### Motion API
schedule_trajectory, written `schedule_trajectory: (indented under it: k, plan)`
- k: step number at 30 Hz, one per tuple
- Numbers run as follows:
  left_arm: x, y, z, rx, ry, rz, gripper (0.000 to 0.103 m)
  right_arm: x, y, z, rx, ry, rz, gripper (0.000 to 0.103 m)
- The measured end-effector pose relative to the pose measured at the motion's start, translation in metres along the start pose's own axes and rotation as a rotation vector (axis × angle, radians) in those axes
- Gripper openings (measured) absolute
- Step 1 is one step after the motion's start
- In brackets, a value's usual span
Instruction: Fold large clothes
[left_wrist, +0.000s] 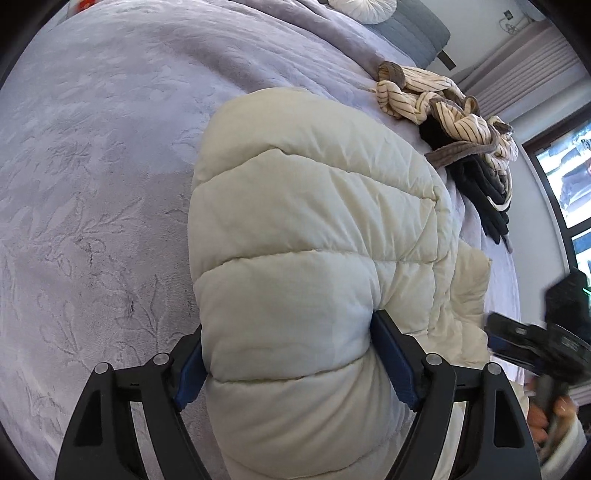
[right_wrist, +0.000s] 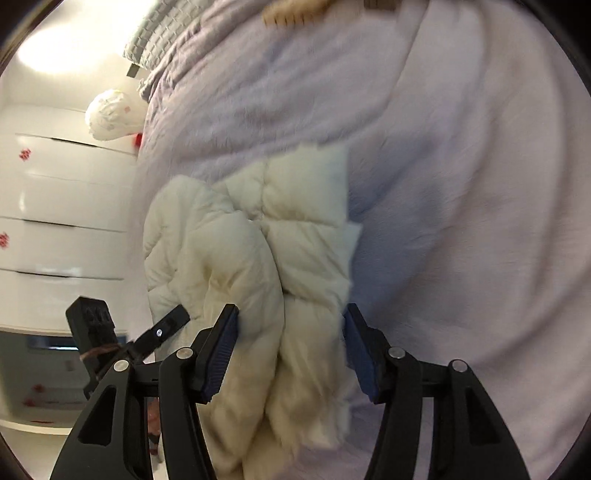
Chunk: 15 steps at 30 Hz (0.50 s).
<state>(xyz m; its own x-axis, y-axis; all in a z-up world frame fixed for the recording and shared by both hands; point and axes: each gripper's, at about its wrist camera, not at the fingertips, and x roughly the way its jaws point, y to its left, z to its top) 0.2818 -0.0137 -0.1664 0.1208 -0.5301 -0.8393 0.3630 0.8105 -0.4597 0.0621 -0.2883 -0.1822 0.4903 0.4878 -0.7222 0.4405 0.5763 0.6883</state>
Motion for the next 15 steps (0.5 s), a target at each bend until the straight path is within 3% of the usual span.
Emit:
schedule_trajectory:
  k: [2,4,8,10,15]
  plan:
    - [-0.003,0.002,-0.001,-0.002,-0.002,0.006,0.081,-0.022,0.027,-0.004,-0.038,-0.041,0.012,0.042]
    - [-0.003,0.001,-0.003,0.001,-0.004,0.018,0.081,-0.038,0.042,-0.014,-0.085,-0.052,0.036,0.041]
    - [-0.006,-0.002,-0.004,0.008,-0.005,0.046,0.081,-0.026,0.098,-0.02,-0.212,-0.009,0.059,0.041]
    - [-0.008,-0.003,-0.004,0.012,-0.007,0.057,0.081,-0.013,0.121,-0.019,-0.276,0.01,0.033,0.041]
    - [-0.025,-0.008,-0.003,0.012,-0.042,0.096,0.081,0.011,0.13,-0.025,-0.319,0.043,-0.086,0.041]
